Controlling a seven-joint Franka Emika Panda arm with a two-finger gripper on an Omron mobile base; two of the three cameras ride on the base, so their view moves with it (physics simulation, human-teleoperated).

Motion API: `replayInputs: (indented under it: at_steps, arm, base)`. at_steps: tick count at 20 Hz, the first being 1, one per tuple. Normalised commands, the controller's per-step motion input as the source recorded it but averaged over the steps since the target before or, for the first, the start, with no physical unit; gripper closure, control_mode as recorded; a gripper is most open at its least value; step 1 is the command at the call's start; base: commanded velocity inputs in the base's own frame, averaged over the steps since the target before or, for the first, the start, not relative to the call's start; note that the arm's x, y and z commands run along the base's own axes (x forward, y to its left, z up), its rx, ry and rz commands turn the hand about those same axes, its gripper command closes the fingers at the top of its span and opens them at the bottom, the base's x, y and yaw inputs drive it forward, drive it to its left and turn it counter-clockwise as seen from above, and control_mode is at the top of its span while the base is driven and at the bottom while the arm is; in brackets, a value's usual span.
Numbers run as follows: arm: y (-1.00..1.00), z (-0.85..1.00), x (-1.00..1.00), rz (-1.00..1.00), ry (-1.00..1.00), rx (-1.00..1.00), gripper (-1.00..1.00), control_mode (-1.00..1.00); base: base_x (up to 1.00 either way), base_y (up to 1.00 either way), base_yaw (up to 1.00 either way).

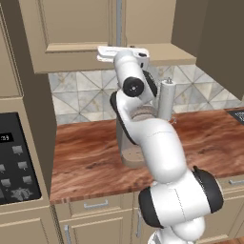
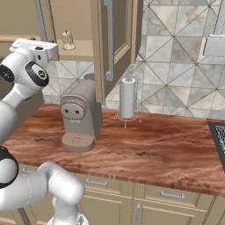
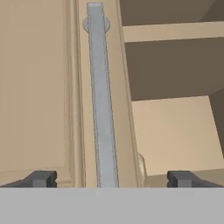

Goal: Get the candle and the liquor from the cabinet and move them to the dining counter.

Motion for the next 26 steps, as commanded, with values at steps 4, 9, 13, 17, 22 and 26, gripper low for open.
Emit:
replayInputs:
  at_steps: [4,9,13,17,22,26]
  arm:
    - [0.00,0.00,0.38,0.00,0.00,0.00,-1.00,-1.00]
    - [0.02,0.00,0.39,0.00,0.00,0.00,-1.00,-1.00]
    - [0.10,0.00,0.37,0.00,0.00,0.00,-1.00,-1.00]
    - [0.14,0.00,0.35,0.00,0.00,0.00,-1.00,-1.00]
    - [0.10,0.00,0.28,0.00,0.00,0.00,1.00,-1.00]
    - [0.02,0.00,0.21,0.00,0.03,0.00,1.00,-1.00]
  base:
    - [0.00,0.00,0.00]
    - [0.00,0.00,0.00]
    - [0.00,0.00,0.00]
    - [0.00,0.00,0.00]
    - [0.00,0.00,0.00]
    - [0.00,0.00,0.00]
